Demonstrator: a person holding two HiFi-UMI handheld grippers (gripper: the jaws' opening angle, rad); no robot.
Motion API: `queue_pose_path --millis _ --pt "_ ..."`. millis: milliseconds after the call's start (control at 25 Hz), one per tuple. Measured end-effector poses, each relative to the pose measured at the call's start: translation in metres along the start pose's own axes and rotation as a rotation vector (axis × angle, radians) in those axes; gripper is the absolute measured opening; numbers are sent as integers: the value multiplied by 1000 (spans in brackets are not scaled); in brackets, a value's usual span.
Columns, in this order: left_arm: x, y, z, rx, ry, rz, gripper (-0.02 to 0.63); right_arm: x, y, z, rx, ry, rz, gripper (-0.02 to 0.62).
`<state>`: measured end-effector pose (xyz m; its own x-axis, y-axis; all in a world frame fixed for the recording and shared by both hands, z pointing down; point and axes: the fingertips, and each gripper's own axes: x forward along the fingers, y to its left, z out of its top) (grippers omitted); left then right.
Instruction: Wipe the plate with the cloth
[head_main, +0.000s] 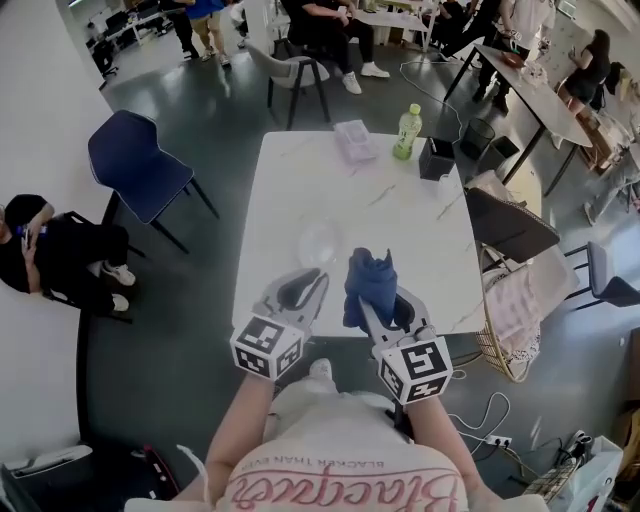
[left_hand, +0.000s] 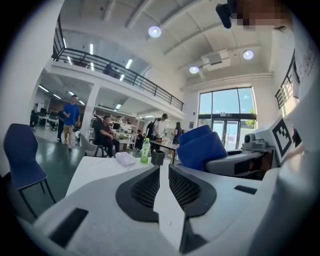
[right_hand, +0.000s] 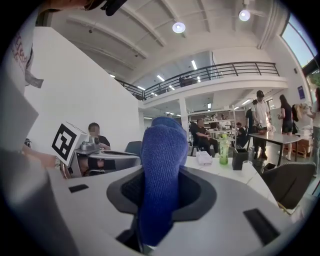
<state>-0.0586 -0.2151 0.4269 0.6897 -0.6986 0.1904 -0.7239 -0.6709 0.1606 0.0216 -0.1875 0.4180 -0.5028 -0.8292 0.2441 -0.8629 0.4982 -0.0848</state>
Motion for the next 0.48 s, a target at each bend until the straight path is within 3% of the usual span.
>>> queue_pose_path --millis 320,480 --pt "32 45 -17 -46 59 65 44 40 -28 -2 31 39 9 115" --pt "43 56 -29 -110 93 70 73 54 -36 -6 60 64 40 115"
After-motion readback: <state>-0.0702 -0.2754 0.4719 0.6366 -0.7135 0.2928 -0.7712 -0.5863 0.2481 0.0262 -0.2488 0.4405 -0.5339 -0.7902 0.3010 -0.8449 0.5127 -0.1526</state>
